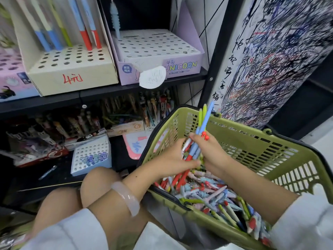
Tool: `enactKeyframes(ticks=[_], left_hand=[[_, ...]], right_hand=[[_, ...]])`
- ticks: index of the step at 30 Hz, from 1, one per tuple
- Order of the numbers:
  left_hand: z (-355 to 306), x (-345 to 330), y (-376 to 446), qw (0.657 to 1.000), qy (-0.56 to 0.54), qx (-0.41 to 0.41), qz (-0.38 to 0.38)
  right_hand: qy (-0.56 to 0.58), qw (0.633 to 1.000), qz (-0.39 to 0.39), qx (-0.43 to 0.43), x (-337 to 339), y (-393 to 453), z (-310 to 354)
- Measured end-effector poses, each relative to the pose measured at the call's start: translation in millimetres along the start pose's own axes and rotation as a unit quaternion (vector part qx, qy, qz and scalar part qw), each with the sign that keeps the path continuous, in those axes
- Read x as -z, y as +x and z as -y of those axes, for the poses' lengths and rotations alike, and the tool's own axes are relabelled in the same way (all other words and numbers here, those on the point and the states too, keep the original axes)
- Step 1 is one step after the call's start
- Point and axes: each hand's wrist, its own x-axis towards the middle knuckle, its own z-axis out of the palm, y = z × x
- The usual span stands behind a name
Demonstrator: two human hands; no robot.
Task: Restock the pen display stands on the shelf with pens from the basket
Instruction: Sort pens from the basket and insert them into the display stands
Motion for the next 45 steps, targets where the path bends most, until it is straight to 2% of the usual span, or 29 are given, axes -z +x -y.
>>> enactKeyframes(ticks=[4, 7, 10, 13, 15, 18, 23, 25, 28, 31, 33, 34, 35, 36, 38, 39, 40, 42, 45], left_hand=[[-15.8, -10.8, 6.4, 0.988, -0.151, -0.001, -0.031], [-21.1, -16.5, 5.8, 0.984, -0.173, -0.023, -0.038], [-19.5, -18.6, 5.2, 0.982, -0.181, -0.031, -0.032], [-14.6, -18.9, 4.1, 0.971, -0.238, 0.015, -0.033], [-12.2, -19.2, 3.7, 0.962, -0.268, 0.032, -0.033], [-9.0, -18.6, 4.3, 0.954, -0.291, 0.033, -0.060], [-7.1, -7.9, 4.8, 0.925, -0.355, 0.053, -0.124], [-6.0, -1.2, 4.7, 0.915, -0.376, 0.060, -0.137], [-3.3, 4.1, 4.3, 0.916, -0.368, 0.066, -0.141], [-2.2, 2.0, 2.0, 0.914, -0.377, 0.091, -0.115], [-3.1, 1.2, 0.5, 0.896, -0.418, 0.109, -0.100], [-4.2, 2.0, -0.5, 0.885, -0.440, 0.120, -0.091], [-5.4, 3.9, -1.9, 0.876, -0.457, 0.132, -0.080], [-6.9, 6.5, -3.5, 0.868, -0.472, 0.143, -0.061], [-9.7, 12.1, -6.7, 0.853, -0.496, 0.160, -0.005], [-10.5, 14.6, -8.5, 0.852, -0.496, 0.166, 0.024], [-10.9, 16.2, -10.2, 0.855, -0.488, 0.170, 0.048], [-11.1, 17.7, -12.5, 0.862, -0.473, 0.171, 0.068], [-11.4, 20.5, -15.8, 0.863, -0.484, 0.136, 0.046]], right_hand=[[0.025, 0.999, 0.024, 0.024, -9.8, -8.4, 17.3], [0.030, 0.999, -0.006, 0.039, -13.3, -10.3, 23.3], [0.047, 0.998, -0.033, 0.001, -13.9, -9.1, 26.3], [0.176, 0.980, -0.056, -0.076, -9.6, -8.2, 29.5], [0.197, 0.975, -0.056, -0.087, -6.9, -6.9, 27.2], [0.127, 0.984, -0.114, -0.056, -3.2, -0.7, 23.2], [0.160, 0.977, -0.136, 0.033, 10.5, 1.2, 34.1], [0.078, 0.985, -0.124, 0.092, 21.3, 1.7, 37.3], [-0.137, 0.974, -0.039, 0.179, 32.0, -1.3, 36.8], [-0.282, 0.931, 0.007, 0.231, 34.1, -6.2, 34.5], [-0.350, 0.899, 0.042, 0.261, 35.1, -8.4, 33.6], [-0.396, 0.870, 0.064, 0.287, 36.4, -9.2, 32.9], [-0.460, 0.819, 0.085, 0.334, 37.5, -9.8, 32.4], [-0.530, 0.744, 0.102, 0.394, 38.6, -9.4, 31.5], [-0.638, 0.570, 0.124, 0.503, 39.1, -5.8, 30.5], [-0.659, 0.507, 0.127, 0.541, 37.8, -3.8, 31.0], [-0.664, 0.471, 0.126, 0.567, 35.9, -2.4, 32.2], [-0.666, 0.440, 0.117, 0.592, 31.3, 0.5, 36.1], [-0.676, 0.414, 0.092, 0.603, 24.1, 4.6, 41.4]])
